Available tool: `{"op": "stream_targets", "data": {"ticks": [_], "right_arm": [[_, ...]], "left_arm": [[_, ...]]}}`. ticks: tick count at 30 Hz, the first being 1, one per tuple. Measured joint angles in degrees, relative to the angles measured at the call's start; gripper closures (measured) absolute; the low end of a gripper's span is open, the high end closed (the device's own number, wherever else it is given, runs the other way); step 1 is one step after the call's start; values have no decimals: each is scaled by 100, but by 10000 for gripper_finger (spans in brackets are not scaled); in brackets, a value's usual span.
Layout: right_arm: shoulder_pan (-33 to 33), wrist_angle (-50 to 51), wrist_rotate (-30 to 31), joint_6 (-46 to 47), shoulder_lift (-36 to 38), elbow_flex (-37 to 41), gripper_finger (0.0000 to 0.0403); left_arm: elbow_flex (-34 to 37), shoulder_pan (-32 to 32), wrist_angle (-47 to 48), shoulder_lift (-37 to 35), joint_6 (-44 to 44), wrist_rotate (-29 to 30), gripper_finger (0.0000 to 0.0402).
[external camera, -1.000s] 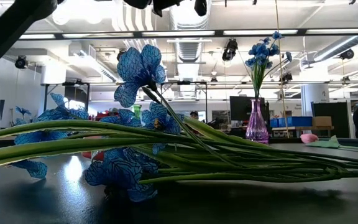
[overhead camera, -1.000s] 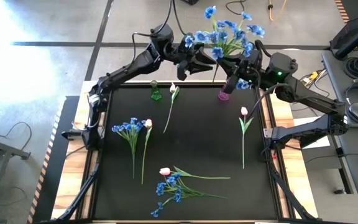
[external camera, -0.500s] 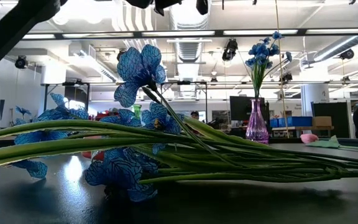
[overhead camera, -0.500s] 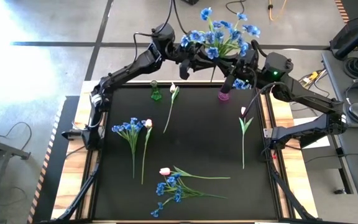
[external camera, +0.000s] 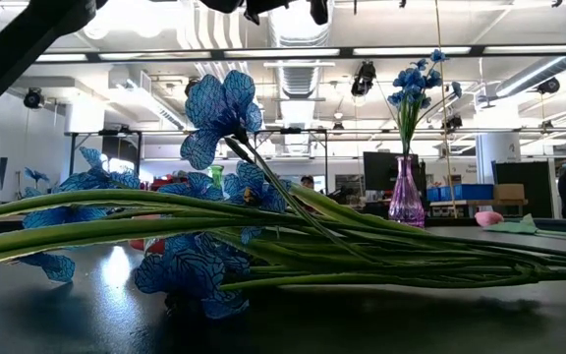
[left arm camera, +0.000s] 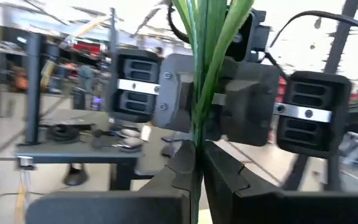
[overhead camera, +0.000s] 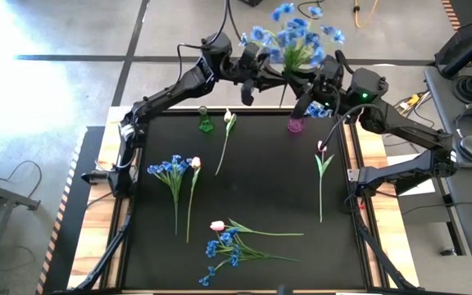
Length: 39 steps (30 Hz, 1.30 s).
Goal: Sort flowers into vase by color
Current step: Put the blue flowers into the violet vase
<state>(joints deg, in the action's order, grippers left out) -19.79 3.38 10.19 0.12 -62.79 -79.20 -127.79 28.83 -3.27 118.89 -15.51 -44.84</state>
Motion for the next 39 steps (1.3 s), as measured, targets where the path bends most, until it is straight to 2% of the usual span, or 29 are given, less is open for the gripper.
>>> {"op": "stream_targets", "data": {"ticks": [3, 7, 11, 14, 17, 21, 24, 28, 34, 39], "right_arm": [[2, 352, 205, 0, 180, -91, 287], [8, 1076, 210, -4, 466, -423, 248], [85, 1538, 373, -18, 721, -661, 241], [144, 1780, 486, -83, 873, -747, 261], [155, 1926, 493, -87, 991, -769, 296], [155, 2044, 510, -103, 1049, -769, 350], [155, 2046, 508, -281, 1054, -769, 380], [155, 2041, 508, -516, 1052, -769, 392], [155, 2036, 504, -625, 1063, -769, 390], [155, 2037, 501, -700, 1102, -803, 390]], "left_arm": [[49, 45, -90, 0, 143, 373, 401], [388, 74, -654, -2, 82, 800, 401], [1128, 86, -2120, -2, -420, 1057, 401], [1822, 99, -3330, -2, -812, 1279, 401], [2480, 107, -4094, -2, -934, 1590, 401], [3134, 91, -4409, -2, -690, 2146, 401], [3303, 73, -4729, 136, -502, 2557, 401], [2877, 73, -5426, 785, -971, 2676, 401], [1133, 81, -5349, 2086, -1212, 2646, 401], [-173, 124, -5197, 2886, -1374, 2515, 401]]}}
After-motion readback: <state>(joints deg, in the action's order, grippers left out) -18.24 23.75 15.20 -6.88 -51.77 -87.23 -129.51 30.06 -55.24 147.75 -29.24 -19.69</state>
